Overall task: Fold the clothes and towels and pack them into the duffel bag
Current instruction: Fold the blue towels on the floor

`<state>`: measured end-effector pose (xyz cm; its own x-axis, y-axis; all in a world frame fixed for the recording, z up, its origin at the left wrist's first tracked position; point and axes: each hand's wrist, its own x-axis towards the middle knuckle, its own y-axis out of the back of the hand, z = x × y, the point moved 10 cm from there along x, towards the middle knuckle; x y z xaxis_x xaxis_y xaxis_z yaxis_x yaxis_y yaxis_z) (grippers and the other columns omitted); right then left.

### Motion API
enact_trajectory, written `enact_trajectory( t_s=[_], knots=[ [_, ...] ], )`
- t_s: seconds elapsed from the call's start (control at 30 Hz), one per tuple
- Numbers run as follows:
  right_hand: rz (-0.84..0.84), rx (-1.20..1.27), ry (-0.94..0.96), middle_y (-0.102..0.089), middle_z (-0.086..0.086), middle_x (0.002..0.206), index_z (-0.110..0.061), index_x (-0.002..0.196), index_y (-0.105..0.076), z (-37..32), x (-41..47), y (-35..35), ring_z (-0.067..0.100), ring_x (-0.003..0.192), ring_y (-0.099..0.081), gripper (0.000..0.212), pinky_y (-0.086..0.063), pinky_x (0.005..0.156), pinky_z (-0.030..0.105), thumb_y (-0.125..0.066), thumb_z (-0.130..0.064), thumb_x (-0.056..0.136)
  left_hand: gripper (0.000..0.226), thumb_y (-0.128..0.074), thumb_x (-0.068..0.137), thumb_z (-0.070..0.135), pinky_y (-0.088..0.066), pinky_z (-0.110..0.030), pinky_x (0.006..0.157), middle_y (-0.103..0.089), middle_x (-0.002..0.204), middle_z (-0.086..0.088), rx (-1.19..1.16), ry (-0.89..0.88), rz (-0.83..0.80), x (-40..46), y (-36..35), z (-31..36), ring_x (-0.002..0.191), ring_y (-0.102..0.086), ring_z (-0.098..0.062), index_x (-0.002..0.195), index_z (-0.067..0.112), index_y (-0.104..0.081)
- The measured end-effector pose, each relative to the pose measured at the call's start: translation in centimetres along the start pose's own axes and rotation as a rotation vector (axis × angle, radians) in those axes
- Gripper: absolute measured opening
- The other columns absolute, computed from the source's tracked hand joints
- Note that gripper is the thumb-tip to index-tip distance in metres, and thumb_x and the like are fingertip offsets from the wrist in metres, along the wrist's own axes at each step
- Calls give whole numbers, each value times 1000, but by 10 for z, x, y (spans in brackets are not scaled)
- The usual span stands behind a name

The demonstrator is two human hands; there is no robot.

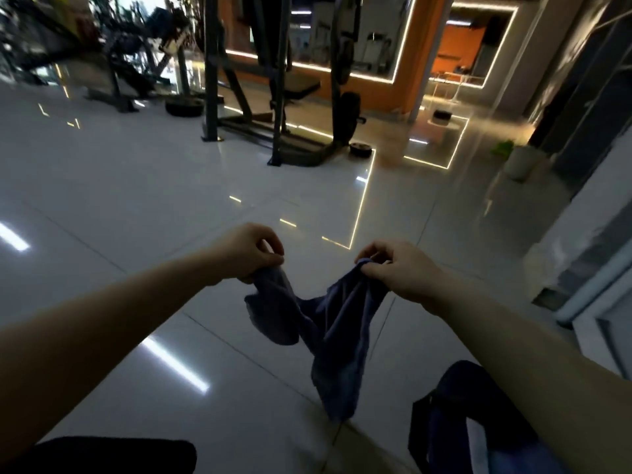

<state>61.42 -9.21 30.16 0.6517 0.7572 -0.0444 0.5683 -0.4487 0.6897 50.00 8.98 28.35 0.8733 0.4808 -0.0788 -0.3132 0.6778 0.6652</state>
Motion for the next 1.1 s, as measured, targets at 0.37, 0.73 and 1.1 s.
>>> enact_trajectory(
  t_s=[0.37, 0.73, 1.1],
  knots=[
    [95, 98, -78, -64, 7, 98, -21, 88, -66, 25, -56, 43, 20, 89, -60, 12, -50, 71, 29, -62, -10, 90, 6, -73, 82, 20, -51, -20, 65, -67, 88, -2, -60, -11, 148, -75, 13, 22, 83, -63, -13, 83, 20, -68],
    [-40, -51, -46, -64, 3, 93, -18, 95, -64, 7, -55, 15, 14, 83, -62, 9, -48, 64, 23, -66, -12, 89, 18, -63, 89, 17, -55, -15, 65, -66, 101, -12, -363, -5, -111, -68, -25, 46, 89, -65, -16, 103, 6, -65],
    [-324, -63, 8, -62, -3, 97, -21, 107, -56, -17, -47, -42, 10, 84, -62, 21, -52, 68, 19, -65, -23, 88, 26, -65, 81, -6, -55, -21, 71, -66, 96, -7, -245, -79, -199, -56, -41, 73, 92, -66, -17, 94, 16, -62]
  ],
)
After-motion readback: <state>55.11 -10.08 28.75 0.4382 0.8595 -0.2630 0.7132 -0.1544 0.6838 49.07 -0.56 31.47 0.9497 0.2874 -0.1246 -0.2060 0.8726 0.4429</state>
